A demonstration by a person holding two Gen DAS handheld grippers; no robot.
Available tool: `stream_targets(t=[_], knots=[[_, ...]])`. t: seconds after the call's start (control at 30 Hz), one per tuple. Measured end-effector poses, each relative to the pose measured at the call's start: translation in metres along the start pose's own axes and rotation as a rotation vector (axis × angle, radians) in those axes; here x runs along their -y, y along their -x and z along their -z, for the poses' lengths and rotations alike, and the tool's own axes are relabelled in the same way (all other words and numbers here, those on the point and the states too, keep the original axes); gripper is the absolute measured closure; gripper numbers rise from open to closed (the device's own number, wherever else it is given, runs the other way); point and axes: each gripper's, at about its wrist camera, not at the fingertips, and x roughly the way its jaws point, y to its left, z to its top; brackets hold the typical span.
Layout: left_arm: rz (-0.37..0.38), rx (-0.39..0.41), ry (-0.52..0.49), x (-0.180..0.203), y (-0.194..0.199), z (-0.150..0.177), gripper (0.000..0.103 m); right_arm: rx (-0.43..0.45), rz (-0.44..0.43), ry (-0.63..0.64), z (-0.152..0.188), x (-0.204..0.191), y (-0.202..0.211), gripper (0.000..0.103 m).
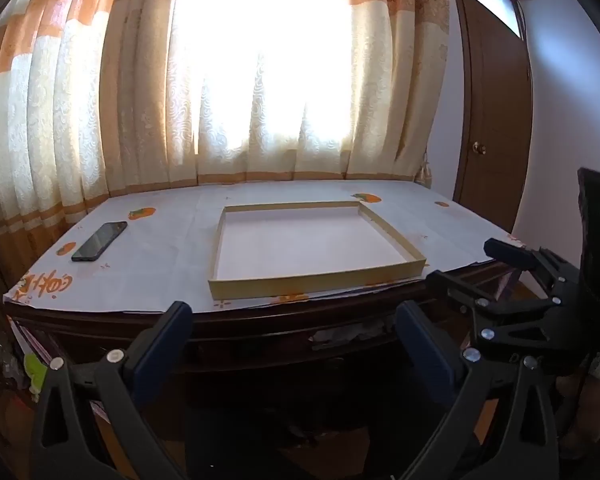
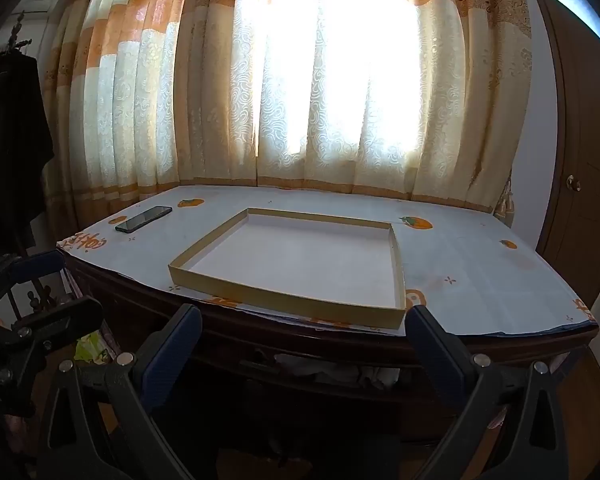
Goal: Take underwear out of drawer
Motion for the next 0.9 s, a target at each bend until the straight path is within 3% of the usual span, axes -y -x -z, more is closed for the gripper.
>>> stream_targets(t=[0.07,0.9], knots=[[0.015,0.001,0.035,-0.0017,0.0,0.0001,0.0,-0.005,-0.005,-0.006,0.0001,0.0003,-0.0006,0.001],[0.012,-0.008,0.045,-0.0041,-0.0049,0.0016,0.0,-0.012,-0.012,-0.002,0.0033,-0.0012,-0.0039,0.001]])
